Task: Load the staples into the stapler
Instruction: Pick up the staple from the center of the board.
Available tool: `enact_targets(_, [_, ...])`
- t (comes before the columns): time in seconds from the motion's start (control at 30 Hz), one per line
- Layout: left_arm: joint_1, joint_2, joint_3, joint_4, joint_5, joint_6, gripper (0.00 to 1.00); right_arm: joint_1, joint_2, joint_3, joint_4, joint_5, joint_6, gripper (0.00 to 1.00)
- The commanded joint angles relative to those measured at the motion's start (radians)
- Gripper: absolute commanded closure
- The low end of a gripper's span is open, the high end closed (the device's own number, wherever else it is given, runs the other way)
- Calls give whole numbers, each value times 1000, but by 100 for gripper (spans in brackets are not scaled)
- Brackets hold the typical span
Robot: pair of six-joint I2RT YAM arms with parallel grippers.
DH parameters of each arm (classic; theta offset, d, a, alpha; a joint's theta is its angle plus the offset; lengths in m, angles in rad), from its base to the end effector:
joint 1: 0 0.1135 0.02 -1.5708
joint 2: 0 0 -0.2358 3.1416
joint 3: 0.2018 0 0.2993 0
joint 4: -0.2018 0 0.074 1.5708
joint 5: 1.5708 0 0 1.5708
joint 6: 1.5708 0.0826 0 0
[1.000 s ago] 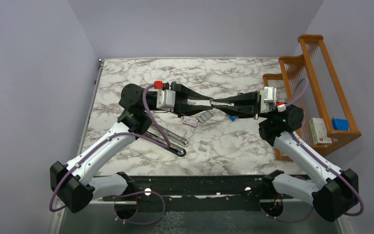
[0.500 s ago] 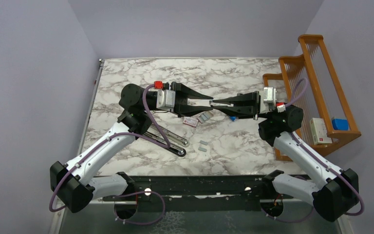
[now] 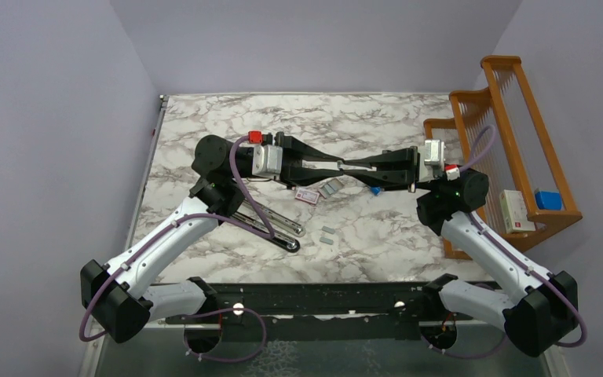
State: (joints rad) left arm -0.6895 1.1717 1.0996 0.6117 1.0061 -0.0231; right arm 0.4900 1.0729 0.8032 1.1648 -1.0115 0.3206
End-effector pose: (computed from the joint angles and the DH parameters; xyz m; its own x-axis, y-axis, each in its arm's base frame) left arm 0.2076 -0.2616 0.4302 0.3755 -0.3257 -0.8677 0.9085 -0.0557 0.4141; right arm 0.2138 0.1934 0.3923 0.4273 0.4174 -0.8020 -0.8979 0.0918 -0.4306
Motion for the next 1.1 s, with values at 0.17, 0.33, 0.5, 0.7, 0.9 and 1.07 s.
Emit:
enact_targets(0.17, [-7, -22, 17, 27, 8, 6, 75, 9, 7, 10, 12, -19, -8, 83])
enact_targets(0.33, [-7, -20, 17, 26, 8, 7, 80, 9, 6, 10, 12, -16, -6, 83])
enact_targets(0.5, [-7, -21, 17, 28, 9, 6, 85, 8, 5, 13, 12, -14, -5, 83])
enact_targets(0.7, [-7, -23, 16, 28, 2, 7, 97, 9, 7, 16, 9, -7, -3, 76])
enact_targets(0.9, [-7, -23, 15, 28, -4, 10, 100, 10, -4, 15, 4, -4, -5, 63])
enact_targets(1.07, [-7, -32, 0, 28, -32, 33, 100, 8, -57, 1, -84, 61, -77, 55])
